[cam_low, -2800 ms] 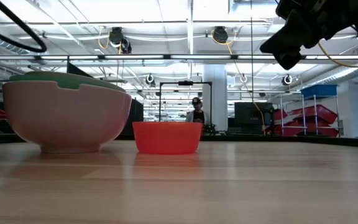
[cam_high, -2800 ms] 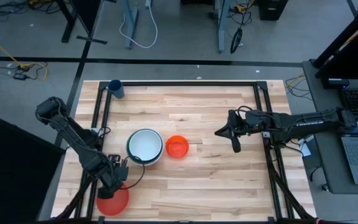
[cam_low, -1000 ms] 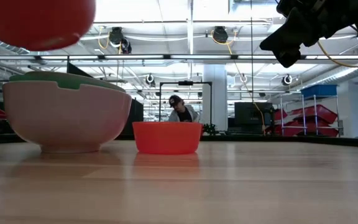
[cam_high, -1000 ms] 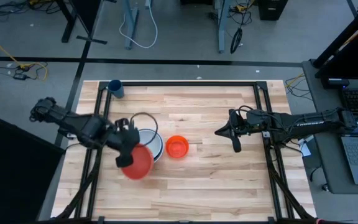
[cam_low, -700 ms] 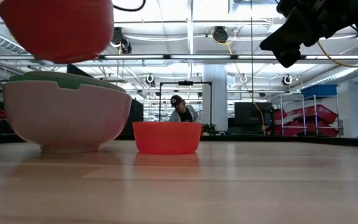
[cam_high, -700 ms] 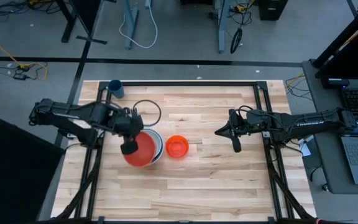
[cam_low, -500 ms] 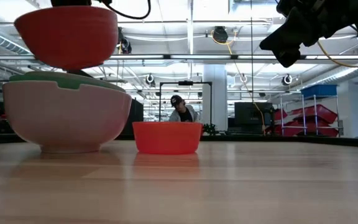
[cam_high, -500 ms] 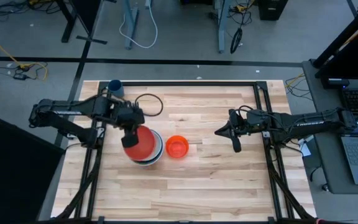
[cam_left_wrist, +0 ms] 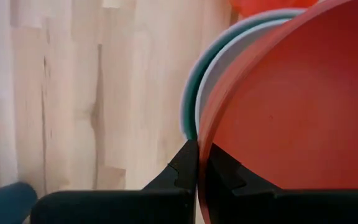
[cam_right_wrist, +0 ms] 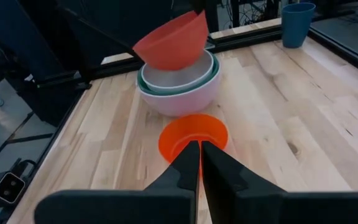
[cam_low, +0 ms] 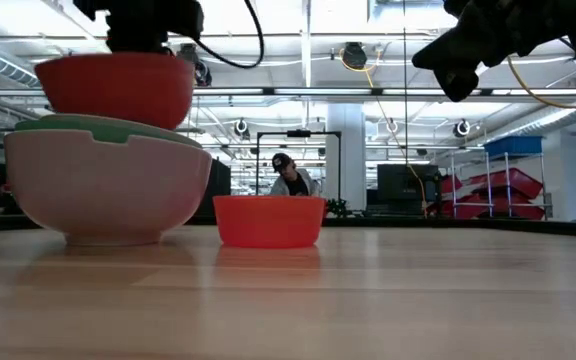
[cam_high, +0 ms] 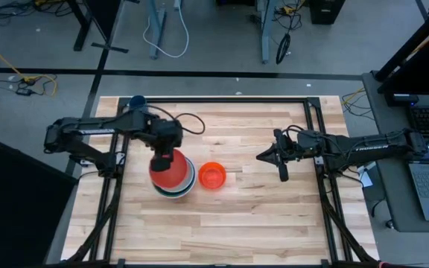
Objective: Nest bowls inside each other
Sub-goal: Stack the orange bowl on top of the white bowl
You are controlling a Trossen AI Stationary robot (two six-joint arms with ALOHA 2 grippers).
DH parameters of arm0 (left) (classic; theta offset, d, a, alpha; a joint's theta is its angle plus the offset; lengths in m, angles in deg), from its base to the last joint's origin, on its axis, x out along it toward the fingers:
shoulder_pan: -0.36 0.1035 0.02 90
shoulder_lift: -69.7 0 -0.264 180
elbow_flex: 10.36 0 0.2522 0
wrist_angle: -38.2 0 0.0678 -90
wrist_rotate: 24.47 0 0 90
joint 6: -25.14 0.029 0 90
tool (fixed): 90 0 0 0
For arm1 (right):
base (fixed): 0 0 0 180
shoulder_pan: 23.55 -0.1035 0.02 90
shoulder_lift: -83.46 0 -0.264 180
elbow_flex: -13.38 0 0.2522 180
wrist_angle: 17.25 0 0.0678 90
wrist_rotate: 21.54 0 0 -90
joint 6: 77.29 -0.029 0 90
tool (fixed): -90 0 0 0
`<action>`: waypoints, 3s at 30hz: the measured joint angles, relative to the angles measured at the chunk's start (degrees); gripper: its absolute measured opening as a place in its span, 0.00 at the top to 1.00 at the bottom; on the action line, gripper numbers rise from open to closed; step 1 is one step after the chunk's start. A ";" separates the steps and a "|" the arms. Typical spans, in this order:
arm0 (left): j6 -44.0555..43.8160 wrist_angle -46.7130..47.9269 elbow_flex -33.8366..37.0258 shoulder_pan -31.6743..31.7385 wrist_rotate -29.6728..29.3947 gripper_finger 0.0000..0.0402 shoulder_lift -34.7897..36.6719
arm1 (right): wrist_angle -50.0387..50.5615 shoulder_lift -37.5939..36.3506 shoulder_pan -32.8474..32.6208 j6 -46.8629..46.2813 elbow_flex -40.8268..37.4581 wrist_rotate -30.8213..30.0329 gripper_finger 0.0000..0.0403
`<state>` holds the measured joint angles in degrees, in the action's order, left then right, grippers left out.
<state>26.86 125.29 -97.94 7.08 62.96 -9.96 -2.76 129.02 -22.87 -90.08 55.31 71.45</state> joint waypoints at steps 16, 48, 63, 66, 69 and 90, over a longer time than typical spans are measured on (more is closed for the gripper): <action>3.76 -2.39 0.00 -0.26 2.52 1.00 -8.99 | -0.59 0.00 -0.01 -1.53 0.00 -0.02 1.00; 1.56 -4.02 -0.68 3.08 2.89 0.75 -4.00 | -4.53 0.99 0.04 4.74 -0.07 -0.04 1.00; 1.57 -4.15 -0.66 3.10 8.36 0.80 -3.97 | -4.42 1.51 0.11 6.23 -0.07 -0.02 1.00; 1.07 -4.44 -0.66 3.08 8.42 0.81 -3.97 | -4.39 1.51 0.11 6.23 -0.07 -0.02 1.00; 0.20 -6.51 0.22 2.99 8.64 0.81 -3.97 | -4.38 1.51 0.12 6.24 -0.07 -0.02 1.00; -2.91 -6.31 -0.26 2.90 7.78 0.82 1.70 | -3.98 1.51 0.13 6.19 -0.07 0.00 1.00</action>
<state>23.95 118.98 -98.20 9.99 70.75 -8.26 -6.74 130.53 -22.73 -83.90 55.24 71.44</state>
